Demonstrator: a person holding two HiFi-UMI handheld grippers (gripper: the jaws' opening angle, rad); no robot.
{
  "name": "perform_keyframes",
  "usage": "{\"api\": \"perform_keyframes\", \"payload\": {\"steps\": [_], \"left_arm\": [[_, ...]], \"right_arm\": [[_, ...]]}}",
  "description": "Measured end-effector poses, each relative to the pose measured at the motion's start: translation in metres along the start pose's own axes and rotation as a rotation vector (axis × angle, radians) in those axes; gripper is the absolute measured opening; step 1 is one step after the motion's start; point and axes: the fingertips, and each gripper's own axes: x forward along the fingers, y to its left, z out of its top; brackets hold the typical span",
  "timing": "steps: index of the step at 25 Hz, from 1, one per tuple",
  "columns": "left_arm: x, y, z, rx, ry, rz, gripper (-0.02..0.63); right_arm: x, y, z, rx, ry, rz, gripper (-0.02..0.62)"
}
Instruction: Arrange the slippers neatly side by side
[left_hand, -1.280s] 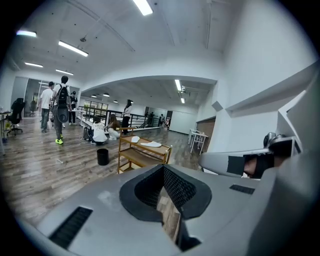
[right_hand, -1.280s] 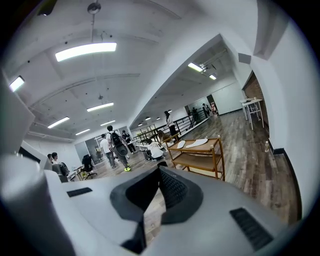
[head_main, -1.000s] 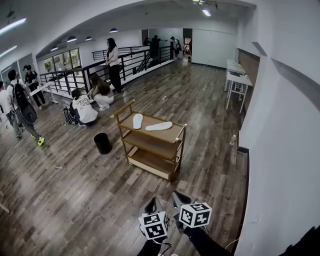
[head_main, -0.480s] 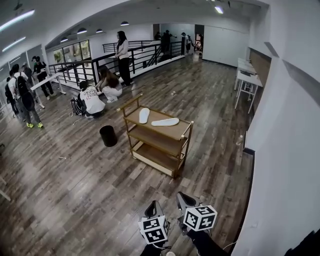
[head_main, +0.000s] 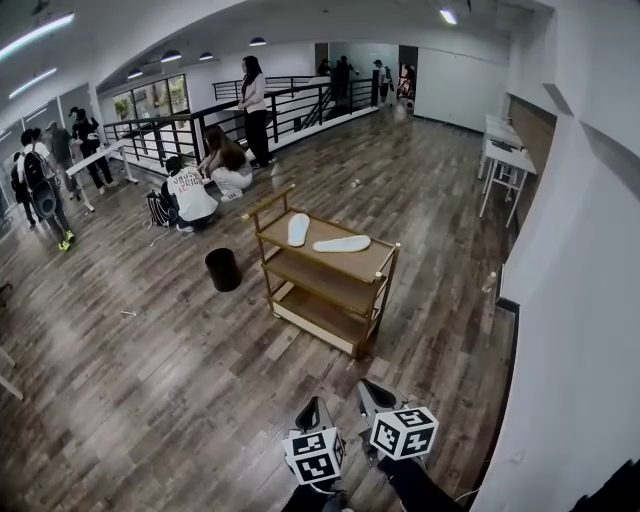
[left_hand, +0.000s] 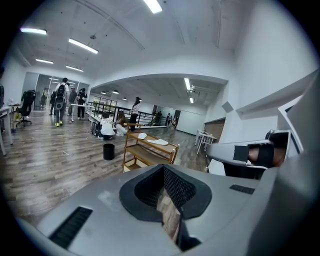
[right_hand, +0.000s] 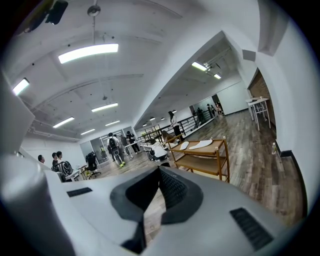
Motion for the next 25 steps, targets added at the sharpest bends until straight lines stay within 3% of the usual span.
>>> {"api": "perform_keyframes", "payload": {"steps": [13,25], "left_arm": [[0.101,0.049,0.055,0.023,0.004,-0.038,-0.002],[0.156,0.065,0.061,0.000,0.043,-0.032,-0.002]], "right_arm": [[0.117,-0.013,0.045,0.010,-0.025,-0.002,-0.003],[0.168,-0.044,0.052,0.026,0.008,-0.031,-0.003]]}}
